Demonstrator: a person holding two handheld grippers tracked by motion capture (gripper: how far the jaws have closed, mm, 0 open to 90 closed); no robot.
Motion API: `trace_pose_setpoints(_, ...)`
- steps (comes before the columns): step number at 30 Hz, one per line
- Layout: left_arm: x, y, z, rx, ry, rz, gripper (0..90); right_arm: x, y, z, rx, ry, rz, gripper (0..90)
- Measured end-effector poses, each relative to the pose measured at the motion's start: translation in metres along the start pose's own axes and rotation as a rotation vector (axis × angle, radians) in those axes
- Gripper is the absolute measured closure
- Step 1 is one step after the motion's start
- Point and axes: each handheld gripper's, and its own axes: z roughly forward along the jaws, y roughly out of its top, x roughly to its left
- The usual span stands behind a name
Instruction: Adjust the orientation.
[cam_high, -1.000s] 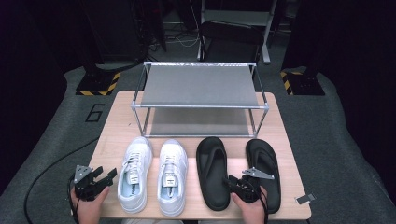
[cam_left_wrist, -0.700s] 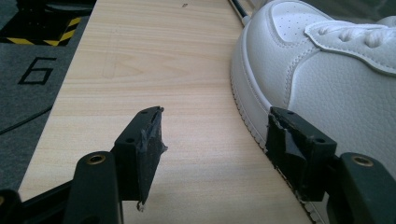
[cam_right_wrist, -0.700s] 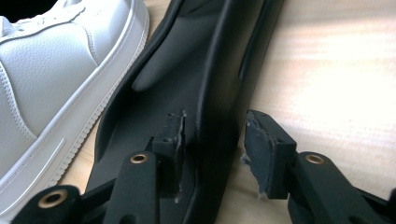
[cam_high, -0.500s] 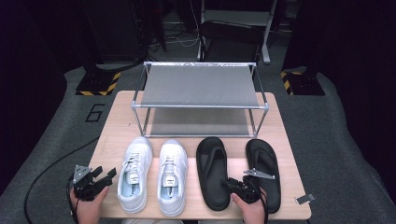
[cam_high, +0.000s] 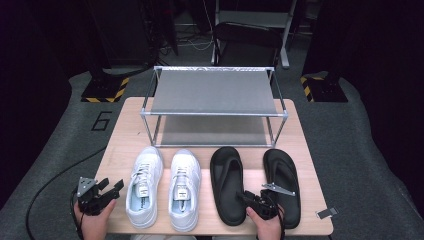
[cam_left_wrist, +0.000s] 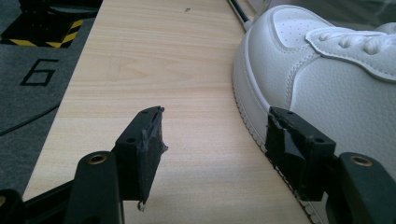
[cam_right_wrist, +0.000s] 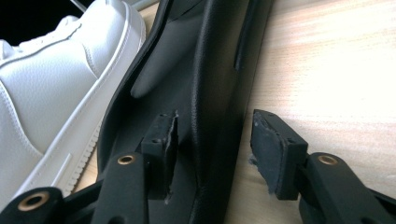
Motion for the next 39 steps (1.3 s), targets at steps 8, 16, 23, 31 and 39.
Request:
trace_pose_setpoints(8, 0.0008, 0.0004, -0.0002, -0.002, 0.001, 0.002, 36.7, 0.0005, -0.0051, -0.0021, -0.01, 0.012, 0.044, 56.0)
trace_pose_setpoints(16, 0.0008, -0.0002, 0.0007, -0.019, 0.009, -0.003, 36.7, -0.0031, -0.005, -0.0037, -0.01, 0.032, 0.127, 62.2)
trace_pose_setpoints(23, 0.0016, 0.0004, 0.0, 0.001, 0.007, 0.004, 36.7, -0.0054, -0.005, -0.0035, -0.017, 0.048, 0.151, 63.8)
trace_pose_setpoints(31, 0.002, 0.0, 0.0008, -0.019, 0.013, 0.0, 36.7, -0.0062, -0.0051, -0.0039, -0.016, 0.043, 0.164, 65.0)
trace_pose_setpoints(39, 0.0027, 0.001, -0.0003, -0.005, 0.01, 0.003, 36.7, -0.0068, -0.005, -0.0048, -0.029, 0.045, 0.179, 66.0)
